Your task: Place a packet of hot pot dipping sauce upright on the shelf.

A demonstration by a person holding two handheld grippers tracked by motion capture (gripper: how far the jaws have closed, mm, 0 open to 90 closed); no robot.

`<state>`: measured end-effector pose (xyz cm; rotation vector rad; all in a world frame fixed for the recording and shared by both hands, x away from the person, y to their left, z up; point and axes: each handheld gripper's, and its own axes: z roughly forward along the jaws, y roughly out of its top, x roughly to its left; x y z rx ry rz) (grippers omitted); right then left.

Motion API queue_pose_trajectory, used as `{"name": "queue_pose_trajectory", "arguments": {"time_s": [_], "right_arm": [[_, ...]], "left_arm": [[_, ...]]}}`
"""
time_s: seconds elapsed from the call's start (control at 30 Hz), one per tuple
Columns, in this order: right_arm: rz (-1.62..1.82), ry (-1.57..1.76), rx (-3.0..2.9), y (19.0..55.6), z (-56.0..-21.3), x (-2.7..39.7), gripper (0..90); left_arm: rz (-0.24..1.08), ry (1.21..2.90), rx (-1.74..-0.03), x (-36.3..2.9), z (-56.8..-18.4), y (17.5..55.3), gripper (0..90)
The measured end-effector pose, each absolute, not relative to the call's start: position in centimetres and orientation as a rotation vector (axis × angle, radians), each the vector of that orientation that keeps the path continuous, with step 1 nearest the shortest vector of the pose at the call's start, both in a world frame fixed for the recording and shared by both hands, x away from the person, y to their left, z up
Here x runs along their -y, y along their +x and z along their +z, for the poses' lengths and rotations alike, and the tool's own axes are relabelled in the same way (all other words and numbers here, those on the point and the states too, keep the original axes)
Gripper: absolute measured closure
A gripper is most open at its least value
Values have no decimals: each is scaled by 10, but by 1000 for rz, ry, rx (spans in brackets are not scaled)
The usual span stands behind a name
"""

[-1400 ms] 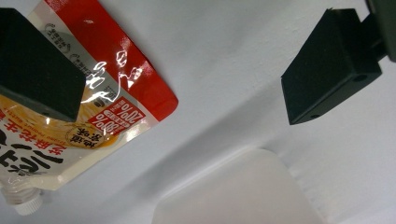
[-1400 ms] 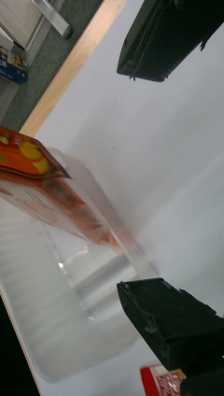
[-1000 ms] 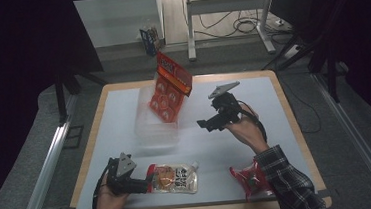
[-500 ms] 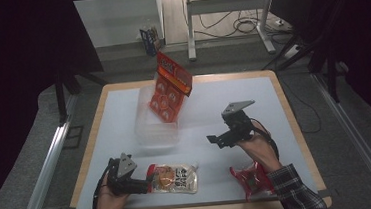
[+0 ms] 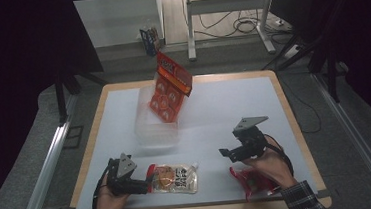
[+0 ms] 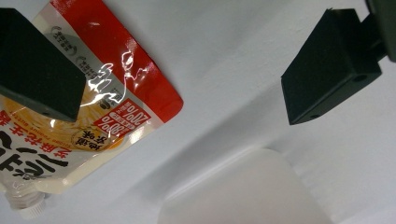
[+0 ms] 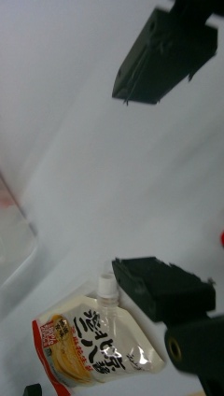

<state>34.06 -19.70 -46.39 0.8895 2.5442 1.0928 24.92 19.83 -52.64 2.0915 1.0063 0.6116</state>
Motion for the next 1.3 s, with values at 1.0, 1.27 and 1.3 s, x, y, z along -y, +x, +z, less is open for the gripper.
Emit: {"name": "queue_pose_trajectory", "arguments": {"time_s": [1.0, 1.27, 1.3], "right_arm": [[908, 942, -2659, 243, -491, 278, 886], [825, 964, -2674, 236, -498, 285, 887], [817, 961, -2671, 237, -498, 284, 887]], "left_arm": [[612, 2103, -1006, -196, -527, 249, 0], [615, 2113, -1004, -194, -527, 249, 0], [616, 2114, -1002, -194, -527, 249, 0]]}}
